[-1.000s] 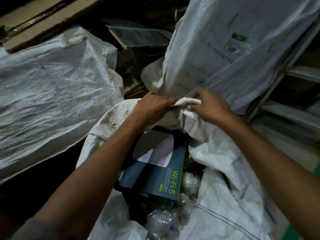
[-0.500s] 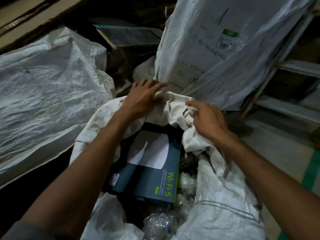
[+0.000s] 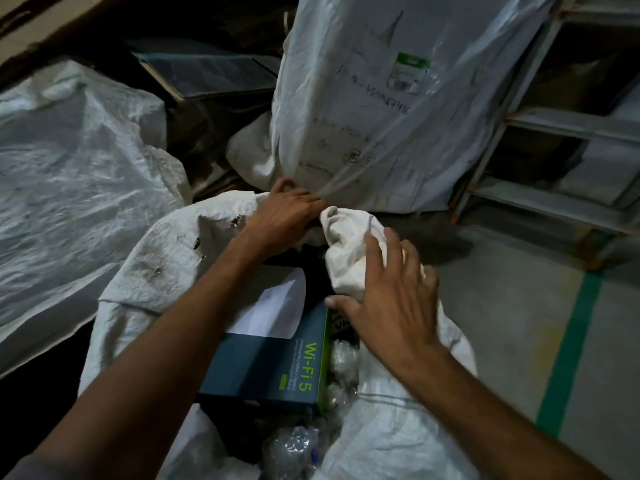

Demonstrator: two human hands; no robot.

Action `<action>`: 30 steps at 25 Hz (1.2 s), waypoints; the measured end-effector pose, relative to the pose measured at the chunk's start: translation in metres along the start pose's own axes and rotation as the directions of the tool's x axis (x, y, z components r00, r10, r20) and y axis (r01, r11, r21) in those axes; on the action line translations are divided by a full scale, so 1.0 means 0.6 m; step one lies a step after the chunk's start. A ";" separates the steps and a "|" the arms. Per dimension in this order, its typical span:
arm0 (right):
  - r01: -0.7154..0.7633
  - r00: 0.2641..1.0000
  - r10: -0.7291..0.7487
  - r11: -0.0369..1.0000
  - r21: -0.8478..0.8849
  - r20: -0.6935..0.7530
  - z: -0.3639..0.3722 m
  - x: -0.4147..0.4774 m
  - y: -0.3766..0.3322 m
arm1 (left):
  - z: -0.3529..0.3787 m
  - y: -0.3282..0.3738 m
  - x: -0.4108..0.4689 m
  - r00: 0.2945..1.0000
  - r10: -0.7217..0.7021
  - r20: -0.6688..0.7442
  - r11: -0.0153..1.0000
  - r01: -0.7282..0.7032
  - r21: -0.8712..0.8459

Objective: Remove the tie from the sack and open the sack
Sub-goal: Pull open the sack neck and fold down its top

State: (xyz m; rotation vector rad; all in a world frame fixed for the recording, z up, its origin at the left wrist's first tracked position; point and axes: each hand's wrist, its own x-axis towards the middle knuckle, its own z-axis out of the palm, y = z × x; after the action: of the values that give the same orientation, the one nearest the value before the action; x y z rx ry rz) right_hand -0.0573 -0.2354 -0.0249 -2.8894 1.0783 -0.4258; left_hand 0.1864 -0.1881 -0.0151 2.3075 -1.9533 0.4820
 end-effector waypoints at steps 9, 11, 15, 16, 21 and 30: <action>-0.436 0.864 0.059 0.583 0.685 0.500 -0.022 0.122 0.112 | -0.042 0.028 -0.020 0.999 0.001 0.054 0.992 0.006 -0.124; -0.649 0.707 -0.009 0.389 0.654 0.707 -0.023 0.123 0.131 | -0.033 0.067 -0.014 0.976 0.202 0.083 0.979 -0.203 0.010; -0.697 0.684 0.071 0.357 0.621 0.726 -0.025 0.097 0.139 | 0.008 0.111 0.036 0.928 0.317 0.198 0.941 -0.334 0.061; -0.581 0.782 0.161 0.535 0.613 0.602 -0.037 0.089 0.136 | 0.008 0.109 0.054 0.920 0.312 0.236 0.943 -0.330 0.040; -0.197 0.938 0.134 0.965 0.174 0.321 -0.087 0.000 0.048 | -0.034 0.065 0.129 0.910 0.197 0.364 0.980 -0.197 -0.038; -0.591 0.806 0.175 0.305 0.747 0.566 -0.034 0.027 0.132 | -0.011 0.032 0.113 0.915 -0.056 0.399 0.972 0.141 -0.188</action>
State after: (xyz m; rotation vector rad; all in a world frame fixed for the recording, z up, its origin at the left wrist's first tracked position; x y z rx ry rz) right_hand -0.1019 -0.3047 -0.0107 -1.5295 0.9748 -0.2538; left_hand 0.1760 -0.2538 0.0080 2.4868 -1.9057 -0.2119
